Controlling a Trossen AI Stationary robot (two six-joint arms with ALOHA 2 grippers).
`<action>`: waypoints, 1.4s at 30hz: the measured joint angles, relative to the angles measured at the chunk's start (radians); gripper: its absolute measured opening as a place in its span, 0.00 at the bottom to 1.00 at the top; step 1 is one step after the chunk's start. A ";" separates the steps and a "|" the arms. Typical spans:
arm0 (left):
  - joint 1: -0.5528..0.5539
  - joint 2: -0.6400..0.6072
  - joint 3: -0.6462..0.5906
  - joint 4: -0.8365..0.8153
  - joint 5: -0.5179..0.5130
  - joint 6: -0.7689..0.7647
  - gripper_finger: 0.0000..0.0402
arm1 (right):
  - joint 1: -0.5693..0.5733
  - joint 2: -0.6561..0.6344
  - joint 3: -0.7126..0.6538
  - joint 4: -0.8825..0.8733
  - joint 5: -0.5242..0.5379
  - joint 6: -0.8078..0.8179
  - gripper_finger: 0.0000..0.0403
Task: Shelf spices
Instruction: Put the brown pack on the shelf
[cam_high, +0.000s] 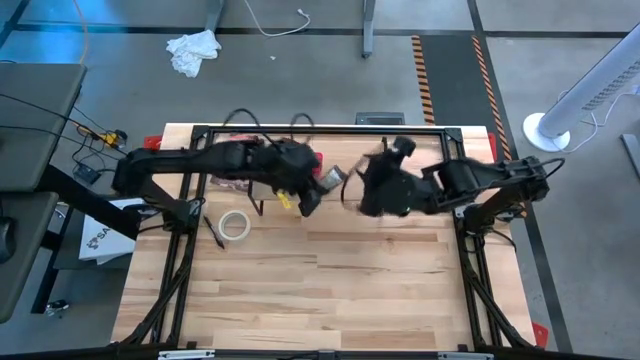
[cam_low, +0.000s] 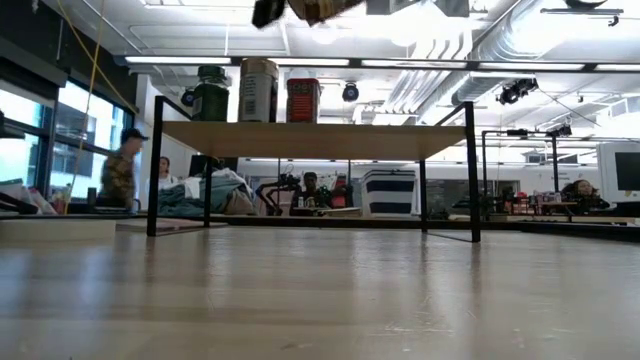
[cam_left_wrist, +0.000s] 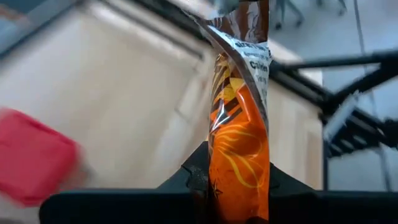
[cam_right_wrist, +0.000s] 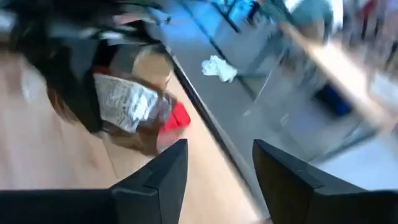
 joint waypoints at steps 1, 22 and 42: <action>0.006 -0.021 0.000 0.002 -0.026 0.017 0.08 | -0.011 0.000 0.015 -0.005 -0.008 0.102 0.44; 0.015 -0.202 -0.001 0.268 0.001 0.161 0.08 | -0.109 -0.052 0.005 0.604 -0.429 -0.086 0.04; -0.021 -0.135 0.000 0.313 -0.154 0.222 0.08 | -0.114 -0.047 0.006 0.542 -0.629 -0.026 0.01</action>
